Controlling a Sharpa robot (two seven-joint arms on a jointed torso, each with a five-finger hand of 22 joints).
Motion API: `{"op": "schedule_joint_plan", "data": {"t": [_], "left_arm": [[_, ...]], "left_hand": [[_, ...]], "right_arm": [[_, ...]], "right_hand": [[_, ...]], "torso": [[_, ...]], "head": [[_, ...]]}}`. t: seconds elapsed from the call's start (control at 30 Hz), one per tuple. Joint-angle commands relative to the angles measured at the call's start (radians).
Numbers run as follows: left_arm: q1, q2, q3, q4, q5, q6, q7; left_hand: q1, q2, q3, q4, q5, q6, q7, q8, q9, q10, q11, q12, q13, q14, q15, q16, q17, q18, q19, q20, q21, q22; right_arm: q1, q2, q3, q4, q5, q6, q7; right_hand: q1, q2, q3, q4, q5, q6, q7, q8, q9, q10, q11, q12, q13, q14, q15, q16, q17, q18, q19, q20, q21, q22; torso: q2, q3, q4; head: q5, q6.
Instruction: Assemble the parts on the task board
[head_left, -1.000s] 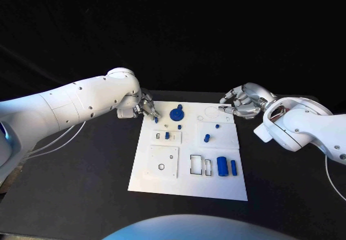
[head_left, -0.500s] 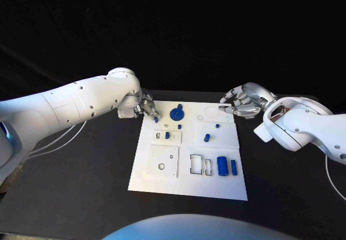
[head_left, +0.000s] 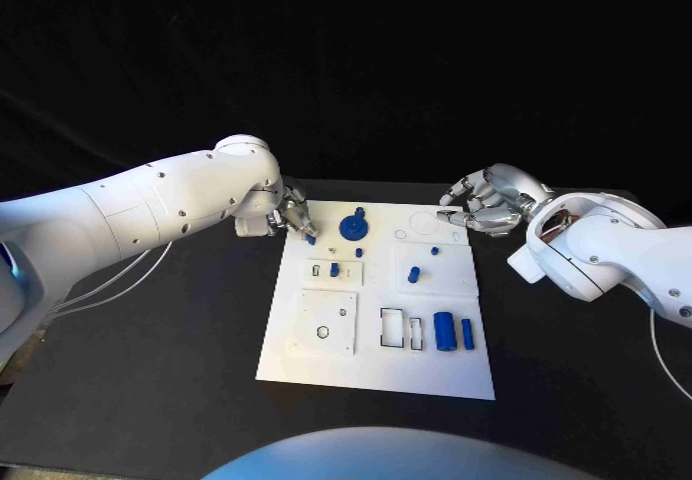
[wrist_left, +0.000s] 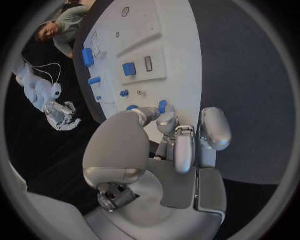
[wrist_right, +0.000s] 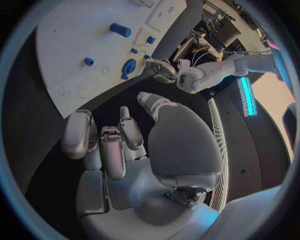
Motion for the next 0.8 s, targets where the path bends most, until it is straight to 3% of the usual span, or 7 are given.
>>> {"op": "schedule_joint_plan", "data": {"t": [0.03, 0.3, 0.5, 0.8], "left_arm": [[-0.001, -0.001, 0.000, 0.005, 0.031, 0.015, 0.002], [-0.001, -0.011, 0.000, 0.018, 0.067, -0.003, 0.001], [-0.002, -0.023, 0.001, 0.033, 0.092, -0.016, 0.002], [-0.002, -0.073, 0.002, 0.109, 0.120, -0.057, 0.008]], "left_hand": [[-0.006, -0.007, 0.131, -0.114, 0.014, -0.003, 0.002, 0.015, 0.037, 0.011, 0.004, -0.002, 0.002, 0.106, 0.001, 0.004, 0.263, -0.012, 0.003, -0.004, -0.001, 0.006], [-0.043, -0.016, 0.179, -0.152, 0.058, 0.006, 0.002, 0.035, 0.058, 0.022, 0.003, 0.007, 0.011, 0.106, 0.000, 0.004, 0.263, -0.013, 0.005, -0.004, 0.004, 0.016], [-0.053, -0.018, 0.187, -0.160, 0.073, 0.009, 0.001, 0.039, 0.062, 0.026, 0.001, 0.012, 0.017, 0.106, -0.001, 0.004, 0.263, -0.013, 0.005, -0.005, 0.005, 0.019], [-0.075, -0.024, 0.201, -0.182, 0.116, 0.020, -0.003, 0.046, 0.072, 0.041, -0.002, 0.030, 0.037, 0.106, -0.005, 0.004, 0.263, -0.014, 0.009, -0.008, 0.013, 0.030]], "right_arm": [[-0.001, 0.001, 0.000, 0.000, -0.005, 0.013, 0.001], [-0.001, 0.001, 0.000, -0.001, -0.005, 0.012, 0.002], [-0.001, 0.001, 0.000, -0.001, -0.005, 0.011, 0.003], [-0.001, 0.000, 0.000, -0.003, -0.004, 0.009, 0.004]], "right_hand": [[-0.003, 0.000, 0.002, 0.006, 0.001, -0.009, 0.001, 0.005, 0.001, -0.007, 0.001, -0.003, 0.000, 0.096, -0.008, -0.005, 0.233, 0.011, -0.005, -0.001, -0.005, -0.001], [-0.004, 0.000, 0.002, 0.007, 0.001, -0.009, 0.001, 0.006, 0.001, -0.007, 0.001, -0.003, -0.001, 0.096, -0.008, -0.005, 0.232, 0.011, -0.005, -0.001, -0.007, -0.002], [-0.004, 0.000, 0.002, 0.008, 0.000, -0.009, 0.001, 0.006, 0.002, -0.007, 0.001, -0.003, 0.000, 0.096, -0.008, -0.005, 0.232, 0.011, -0.006, -0.001, -0.008, -0.003], [-0.005, 0.001, 0.002, 0.009, 0.000, -0.009, 0.001, 0.007, 0.002, -0.007, 0.001, -0.003, -0.001, 0.096, -0.008, -0.006, 0.232, 0.011, -0.006, -0.001, -0.008, -0.003]], "torso": [[-0.001, 0.0002, 0.0008], [-0.001, 0.0001, 0.0003], [-0.001, 0.0002, 0.0003], [-0.003, 0.0004, 0.0014]], "head": [[0.000, 0.000], [0.002, 0.000], [0.004, 0.002], [0.008, 0.007]]}}
